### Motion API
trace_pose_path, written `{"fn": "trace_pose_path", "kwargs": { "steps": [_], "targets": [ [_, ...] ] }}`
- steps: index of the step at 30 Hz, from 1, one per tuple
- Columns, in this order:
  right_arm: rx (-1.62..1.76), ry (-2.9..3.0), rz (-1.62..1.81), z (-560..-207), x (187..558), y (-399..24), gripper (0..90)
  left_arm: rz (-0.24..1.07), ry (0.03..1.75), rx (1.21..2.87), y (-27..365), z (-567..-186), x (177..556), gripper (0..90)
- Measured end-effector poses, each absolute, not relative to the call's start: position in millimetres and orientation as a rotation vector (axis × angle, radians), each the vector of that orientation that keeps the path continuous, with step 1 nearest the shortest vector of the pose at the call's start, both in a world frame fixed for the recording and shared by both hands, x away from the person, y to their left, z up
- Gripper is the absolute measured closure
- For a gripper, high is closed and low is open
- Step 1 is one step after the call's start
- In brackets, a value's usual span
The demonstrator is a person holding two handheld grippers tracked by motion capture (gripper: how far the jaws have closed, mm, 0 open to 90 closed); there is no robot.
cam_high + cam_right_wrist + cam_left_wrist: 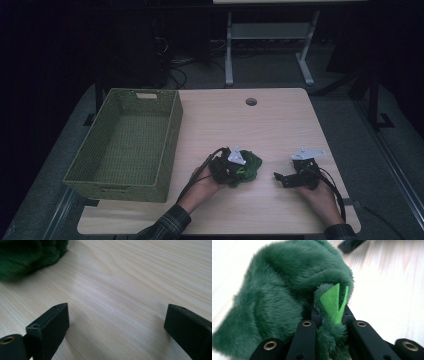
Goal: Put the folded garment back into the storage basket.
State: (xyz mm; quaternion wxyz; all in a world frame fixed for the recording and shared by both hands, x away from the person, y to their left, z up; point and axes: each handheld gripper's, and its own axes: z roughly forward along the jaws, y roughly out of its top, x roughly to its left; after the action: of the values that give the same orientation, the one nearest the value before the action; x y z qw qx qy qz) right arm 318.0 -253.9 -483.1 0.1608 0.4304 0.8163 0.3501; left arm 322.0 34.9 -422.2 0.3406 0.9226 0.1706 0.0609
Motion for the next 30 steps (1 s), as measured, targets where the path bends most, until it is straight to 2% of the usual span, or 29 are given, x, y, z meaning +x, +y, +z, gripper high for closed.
{"fn": "trace_pose_path", "kwargs": {
  "steps": [17, 30],
  "targets": [
    [1.230, 2.329, 1.000, -483, 318, -254, 6.2, 0.235, 0.542, 2.305, 107, -335, 339, 79.2],
    [1.230, 2.328, 1.001, -483, 318, -254, 6.2, 0.408, 0.658, 2.250, 180, -272, 345, 79.0]
  ]
}}
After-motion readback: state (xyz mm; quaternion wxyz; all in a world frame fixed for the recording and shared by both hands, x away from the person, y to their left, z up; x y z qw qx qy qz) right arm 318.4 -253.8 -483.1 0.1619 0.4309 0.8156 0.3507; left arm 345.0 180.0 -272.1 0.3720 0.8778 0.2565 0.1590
